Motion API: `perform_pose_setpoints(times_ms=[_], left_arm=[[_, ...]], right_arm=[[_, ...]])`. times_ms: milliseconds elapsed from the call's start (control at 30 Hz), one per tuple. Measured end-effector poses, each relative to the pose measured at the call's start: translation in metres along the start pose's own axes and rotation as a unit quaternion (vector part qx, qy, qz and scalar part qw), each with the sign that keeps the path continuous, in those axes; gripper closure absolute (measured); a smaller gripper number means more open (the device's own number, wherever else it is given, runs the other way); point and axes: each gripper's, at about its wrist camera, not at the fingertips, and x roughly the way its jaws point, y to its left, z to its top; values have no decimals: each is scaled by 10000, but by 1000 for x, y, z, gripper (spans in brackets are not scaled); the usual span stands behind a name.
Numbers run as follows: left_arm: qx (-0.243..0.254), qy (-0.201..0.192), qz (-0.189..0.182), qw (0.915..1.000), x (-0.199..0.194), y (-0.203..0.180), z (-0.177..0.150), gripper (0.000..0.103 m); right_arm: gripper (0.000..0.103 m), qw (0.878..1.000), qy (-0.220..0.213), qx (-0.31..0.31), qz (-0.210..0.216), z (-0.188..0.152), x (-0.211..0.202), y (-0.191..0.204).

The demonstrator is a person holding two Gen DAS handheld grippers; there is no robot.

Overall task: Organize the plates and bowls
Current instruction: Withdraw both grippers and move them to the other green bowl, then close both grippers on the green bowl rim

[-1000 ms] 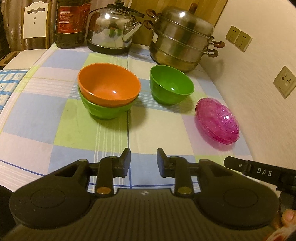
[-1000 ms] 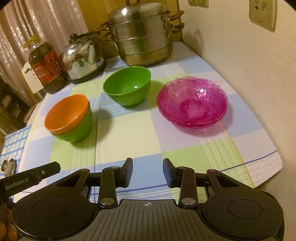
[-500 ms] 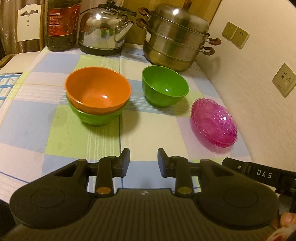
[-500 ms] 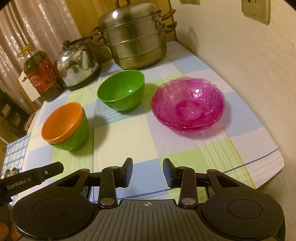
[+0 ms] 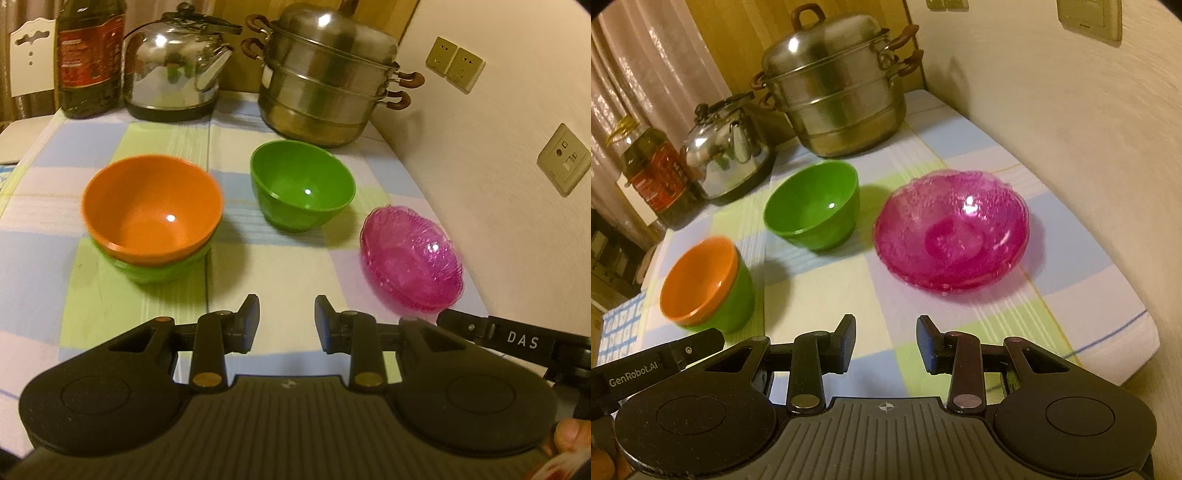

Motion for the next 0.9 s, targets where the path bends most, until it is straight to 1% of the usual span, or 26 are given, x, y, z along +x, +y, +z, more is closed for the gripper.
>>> perform_pose_setpoints(times_ms=[233, 433, 633, 800, 900], left_arm=[[100, -52, -64, 9999, 25, -5, 30, 74], [227, -89, -37, 9997, 51, 1, 68, 74], [336, -6, -14, 9994, 86, 10, 107, 74], [385, 123, 80, 9992, 119, 19, 125, 74], [393, 201, 73, 9990, 135, 25, 134, 74]], right_arm=[[66, 9999, -121, 53, 61, 28, 19, -3], [66, 9996, -179, 105, 164, 57, 40, -1], [66, 9993, -77, 181, 313, 83, 75, 6], [66, 9992, 21, 141, 374, 99, 104, 14], [66, 9992, 77, 112, 377, 108, 121, 17]])
